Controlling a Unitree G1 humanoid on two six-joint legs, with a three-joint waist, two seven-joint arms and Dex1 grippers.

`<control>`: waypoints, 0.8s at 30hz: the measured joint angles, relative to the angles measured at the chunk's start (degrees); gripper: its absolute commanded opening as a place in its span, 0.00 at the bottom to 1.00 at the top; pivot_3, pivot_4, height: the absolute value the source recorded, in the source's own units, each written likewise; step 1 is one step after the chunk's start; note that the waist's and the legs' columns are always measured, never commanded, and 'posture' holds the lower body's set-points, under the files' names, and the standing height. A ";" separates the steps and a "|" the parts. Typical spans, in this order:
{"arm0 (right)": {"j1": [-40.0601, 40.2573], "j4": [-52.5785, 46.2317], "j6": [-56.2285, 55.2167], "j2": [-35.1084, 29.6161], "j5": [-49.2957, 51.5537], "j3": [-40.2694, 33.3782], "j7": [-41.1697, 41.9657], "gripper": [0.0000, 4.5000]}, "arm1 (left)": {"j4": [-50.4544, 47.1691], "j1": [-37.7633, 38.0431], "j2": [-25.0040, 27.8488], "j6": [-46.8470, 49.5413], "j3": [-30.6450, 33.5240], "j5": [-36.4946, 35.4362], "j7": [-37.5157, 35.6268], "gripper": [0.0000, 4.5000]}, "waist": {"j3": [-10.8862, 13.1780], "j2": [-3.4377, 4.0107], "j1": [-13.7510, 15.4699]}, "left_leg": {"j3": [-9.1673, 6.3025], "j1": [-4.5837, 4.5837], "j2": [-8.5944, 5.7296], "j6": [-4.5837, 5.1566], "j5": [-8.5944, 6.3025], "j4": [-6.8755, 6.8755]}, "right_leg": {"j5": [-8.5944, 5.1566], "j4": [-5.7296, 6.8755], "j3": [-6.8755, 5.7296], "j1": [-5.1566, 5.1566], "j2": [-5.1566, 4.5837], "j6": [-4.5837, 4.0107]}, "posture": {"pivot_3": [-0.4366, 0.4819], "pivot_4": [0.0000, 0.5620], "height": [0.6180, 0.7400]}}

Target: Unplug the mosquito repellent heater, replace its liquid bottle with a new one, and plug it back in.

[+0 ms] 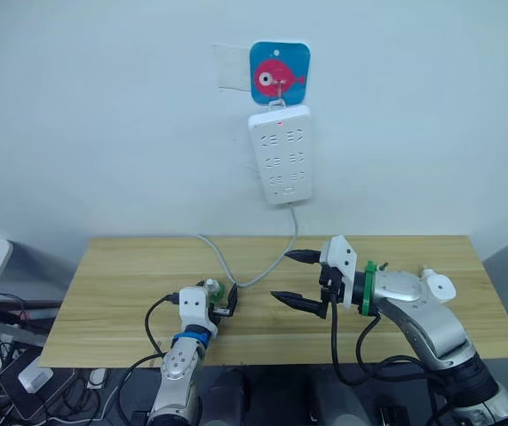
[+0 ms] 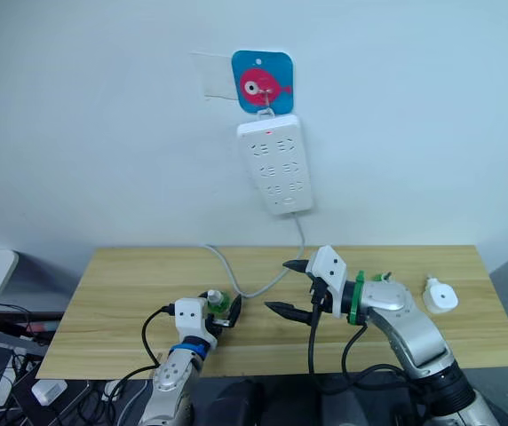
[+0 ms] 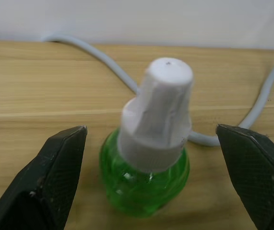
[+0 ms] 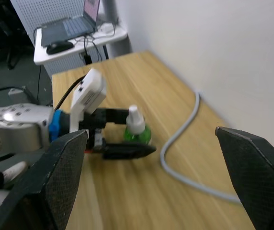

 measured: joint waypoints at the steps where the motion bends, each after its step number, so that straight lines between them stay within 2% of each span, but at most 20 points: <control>1: 0.11 -0.45 0.04 -0.61 0.13 -0.08 0.21 0.99 | 0.81 -0.40 -0.07 -0.90 -0.12 0.37 0.10 1.00 | 0.09 -0.01 -0.08 | 0.00 0.00 0.00 0.00 0.00 -0.02 | 0.00 0.00 0.00 -0.01 0.01 0.00 | 0.39 0.49 1.00; 8: 0.79 -2.37 0.80 -2.24 1.23 -0.74 1.31 0.99 | 3.45 -1.45 -0.01 -3.75 0.14 1.82 2.68 1.00 | 1.06 -0.08 -1.04 | 0.00 -0.02 0.03 0.00 0.00 -0.02 | 0.00 0.02 0.01 -0.03 0.03 0.01 | 0.38 0.50 1.00; 15: 0.78 -3.33 2.42 -1.96 2.45 -0.74 1.05 0.99 | 3.43 0.60 0.04 -4.61 -0.06 2.77 3.57 1.00 | 1.73 -0.15 -1.35 | -0.01 -0.05 0.03 0.00 0.00 -0.03 | 0.00 -0.01 0.01 -0.07 0.01 0.01 | 0.38 0.52 1.00; 18: 0.69 -3.33 2.71 -1.74 2.81 -0.74 0.91 1.00 | 3.46 0.58 0.30 -5.14 -0.14 3.03 3.63 0.87 | 1.97 -0.22 -1.35 | -0.01 -0.06 0.03 -0.01 0.00 -0.02 | 0.00 0.00 0.01 -0.07 0.01 0.01 | 0.38 0.52 1.00; 23: 0.72 -3.34 3.07 -1.78 2.87 -0.75 0.87 1.00 | 3.17 0.55 0.81 -5.37 -0.12 3.32 3.72 0.53 | 2.30 -0.29 -1.35 | -0.01 -0.13 0.03 -0.01 0.00 -0.05 | -0.01 -0.03 0.00 -0.16 0.00 0.02 | 0.38 0.52 1.00; 24: 0.77 -3.35 3.13 -1.82 2.88 -0.75 0.87 1.00 | 3.03 0.54 0.89 -5.36 -0.12 3.36 3.75 0.50 | 2.31 -0.29 -1.34 | -0.01 -0.14 0.03 -0.01 0.00 -0.06 | -0.01 -0.04 0.00 -0.16 0.00 0.02 | 0.39 0.52 1.00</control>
